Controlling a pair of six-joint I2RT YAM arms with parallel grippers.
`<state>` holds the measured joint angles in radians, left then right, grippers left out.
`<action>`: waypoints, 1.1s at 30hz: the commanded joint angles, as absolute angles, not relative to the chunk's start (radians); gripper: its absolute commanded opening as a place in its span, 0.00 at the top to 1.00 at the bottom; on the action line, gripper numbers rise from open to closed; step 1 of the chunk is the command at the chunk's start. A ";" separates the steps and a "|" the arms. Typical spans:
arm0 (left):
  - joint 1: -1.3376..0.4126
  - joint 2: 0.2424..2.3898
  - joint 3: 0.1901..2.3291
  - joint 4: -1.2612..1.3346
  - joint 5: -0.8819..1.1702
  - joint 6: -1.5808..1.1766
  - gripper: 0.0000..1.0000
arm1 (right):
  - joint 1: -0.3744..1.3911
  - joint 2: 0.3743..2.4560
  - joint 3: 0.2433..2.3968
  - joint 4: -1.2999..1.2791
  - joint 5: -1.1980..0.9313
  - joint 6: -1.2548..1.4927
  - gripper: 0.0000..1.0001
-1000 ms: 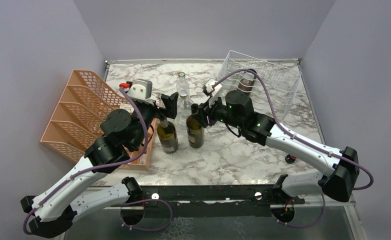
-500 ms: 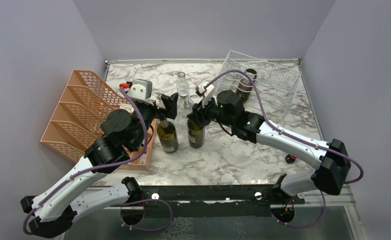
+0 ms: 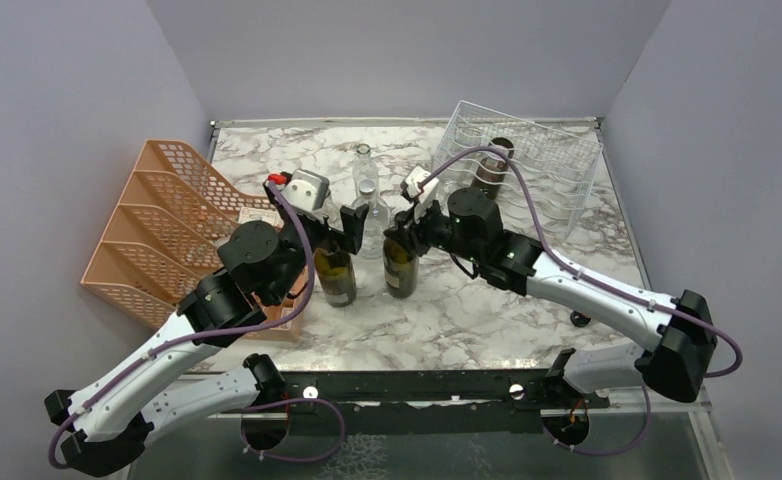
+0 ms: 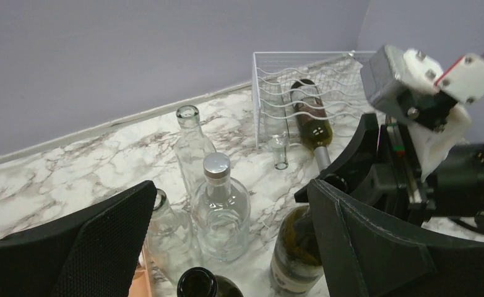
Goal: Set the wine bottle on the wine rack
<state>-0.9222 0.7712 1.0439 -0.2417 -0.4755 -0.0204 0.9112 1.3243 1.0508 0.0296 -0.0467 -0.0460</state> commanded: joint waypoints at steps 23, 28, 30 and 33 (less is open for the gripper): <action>-0.923 0.924 0.577 0.425 0.472 -0.040 0.01 | 0.919 0.780 1.146 -0.174 -0.188 0.010 0.99; -0.925 1.046 0.605 0.498 0.515 -0.079 0.01 | 0.919 0.758 1.154 -0.177 -0.228 0.024 0.99; -0.927 1.066 0.606 0.526 0.543 -0.063 0.01 | 0.918 0.749 1.155 -0.174 -0.252 0.031 0.99; -0.929 1.084 0.591 0.583 0.586 -0.040 0.03 | 0.919 0.737 1.159 -0.173 -0.292 0.037 0.99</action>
<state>-0.9234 1.0760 0.5838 0.4343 0.4835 -0.0486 0.9108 0.7822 1.0912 -0.2901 -0.2089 0.0109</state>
